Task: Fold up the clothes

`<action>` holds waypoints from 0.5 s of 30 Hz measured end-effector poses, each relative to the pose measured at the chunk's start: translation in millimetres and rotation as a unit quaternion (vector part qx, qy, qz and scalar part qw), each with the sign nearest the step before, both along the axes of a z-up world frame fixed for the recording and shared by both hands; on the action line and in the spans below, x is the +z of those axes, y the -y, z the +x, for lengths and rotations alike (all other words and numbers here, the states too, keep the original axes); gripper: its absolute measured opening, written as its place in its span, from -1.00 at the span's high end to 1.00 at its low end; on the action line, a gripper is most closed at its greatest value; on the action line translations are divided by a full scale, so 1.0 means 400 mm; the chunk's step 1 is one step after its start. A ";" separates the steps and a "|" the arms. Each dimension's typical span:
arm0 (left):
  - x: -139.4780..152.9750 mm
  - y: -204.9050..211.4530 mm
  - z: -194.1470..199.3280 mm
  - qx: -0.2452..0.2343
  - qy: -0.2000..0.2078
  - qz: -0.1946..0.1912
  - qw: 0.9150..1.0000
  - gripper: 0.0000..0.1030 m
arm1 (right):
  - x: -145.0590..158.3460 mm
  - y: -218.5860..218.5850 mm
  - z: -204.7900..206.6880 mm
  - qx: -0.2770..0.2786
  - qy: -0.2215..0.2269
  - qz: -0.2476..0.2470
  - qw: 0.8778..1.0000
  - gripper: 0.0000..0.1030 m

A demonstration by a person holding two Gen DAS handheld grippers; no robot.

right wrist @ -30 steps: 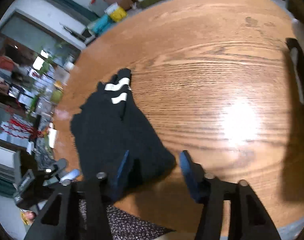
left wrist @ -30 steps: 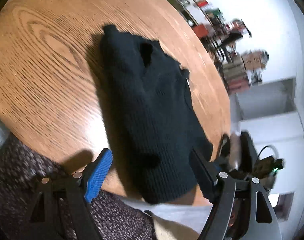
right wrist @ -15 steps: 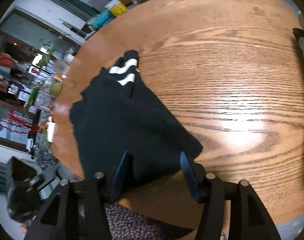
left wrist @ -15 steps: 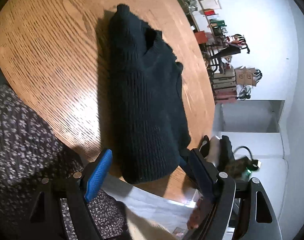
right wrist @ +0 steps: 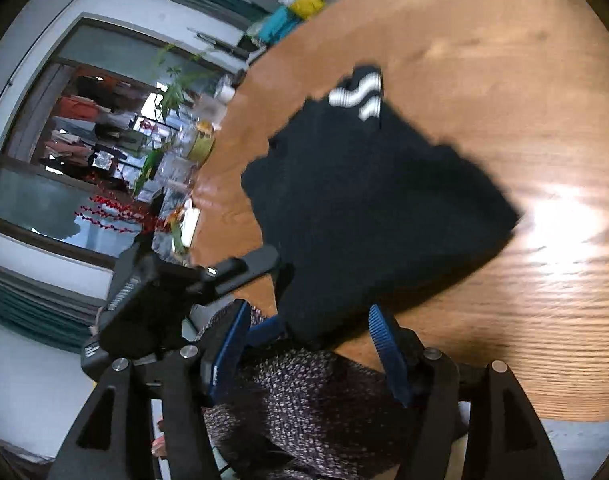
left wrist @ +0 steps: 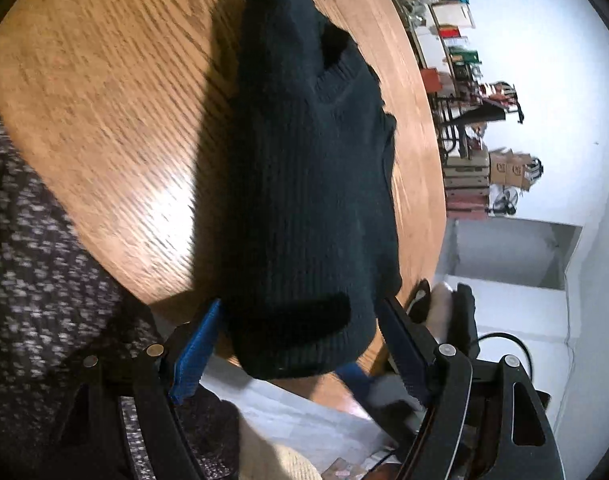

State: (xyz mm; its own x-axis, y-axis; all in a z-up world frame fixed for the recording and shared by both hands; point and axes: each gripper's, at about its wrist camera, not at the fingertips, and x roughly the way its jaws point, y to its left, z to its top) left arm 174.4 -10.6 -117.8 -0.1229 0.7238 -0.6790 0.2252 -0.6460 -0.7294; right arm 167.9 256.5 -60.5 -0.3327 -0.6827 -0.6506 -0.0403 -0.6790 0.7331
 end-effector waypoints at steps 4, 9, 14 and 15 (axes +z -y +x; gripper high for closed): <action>-0.007 0.023 -0.001 0.024 0.005 0.002 1.000 -0.53 | -0.032 0.044 -0.012 0.023 0.010 -0.034 0.999 -0.22; -0.006 0.024 0.001 0.052 0.009 0.029 0.998 -0.53 | -0.063 0.049 -0.031 0.012 0.018 -0.054 0.998 0.43; -0.004 0.028 0.008 0.081 0.018 0.061 0.995 -0.54 | 0.028 0.023 -0.035 -0.008 -0.039 -0.057 0.998 0.49; -0.003 0.030 0.010 0.089 0.020 0.068 0.994 -0.54 | 0.041 0.022 -0.036 -0.009 -0.045 -0.055 0.997 0.49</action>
